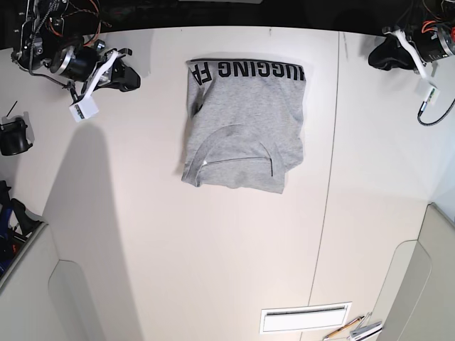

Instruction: Fold the T-shirt properly

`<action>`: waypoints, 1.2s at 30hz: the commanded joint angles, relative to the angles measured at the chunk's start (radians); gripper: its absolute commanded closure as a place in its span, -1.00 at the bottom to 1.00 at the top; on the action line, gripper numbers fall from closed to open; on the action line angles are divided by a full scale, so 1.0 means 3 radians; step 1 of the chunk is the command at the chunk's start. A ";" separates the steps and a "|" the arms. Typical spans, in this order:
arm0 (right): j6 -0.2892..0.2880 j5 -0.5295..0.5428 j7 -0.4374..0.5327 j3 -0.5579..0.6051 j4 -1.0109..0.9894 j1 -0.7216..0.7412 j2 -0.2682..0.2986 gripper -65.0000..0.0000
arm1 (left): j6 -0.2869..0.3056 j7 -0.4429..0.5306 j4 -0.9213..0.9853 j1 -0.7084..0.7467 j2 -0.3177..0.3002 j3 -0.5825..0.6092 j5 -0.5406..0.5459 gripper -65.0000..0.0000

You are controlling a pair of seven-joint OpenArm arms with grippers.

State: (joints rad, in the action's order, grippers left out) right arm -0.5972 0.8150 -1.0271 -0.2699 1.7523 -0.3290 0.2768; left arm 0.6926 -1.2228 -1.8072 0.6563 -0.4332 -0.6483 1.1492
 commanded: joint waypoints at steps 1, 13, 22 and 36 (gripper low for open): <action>-0.0019 0.0078 0.0028 -0.0019 0.0092 -0.0041 0.0039 1.00 | 0.0019 0.0031 -0.0050 0.0085 -0.0051 -0.0025 0.0067 0.72; -0.0019 0.0140 -0.0005 -0.0018 0.0179 -0.0669 0.0039 1.00 | 0.0019 0.0032 -0.0050 0.0811 -0.0041 -0.0024 -0.0056 0.72; -0.0019 0.0117 -0.0006 -0.0018 0.0170 -0.1012 0.0039 1.00 | 0.0019 0.0022 -0.0043 0.1123 -0.0034 -0.0018 -0.0337 0.72; -0.0015 -0.0014 -0.0003 -0.0015 0.0144 -0.1383 0.0038 1.00 | 0.0019 0.0070 0.0320 0.1258 -0.0036 0.0388 -0.0538 0.72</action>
State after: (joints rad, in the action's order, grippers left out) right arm -0.5983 0.7994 -1.0340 -0.2699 1.7855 -0.7326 0.2798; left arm 0.6926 -1.1992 -1.7023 1.0172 -0.4351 -0.5201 0.9768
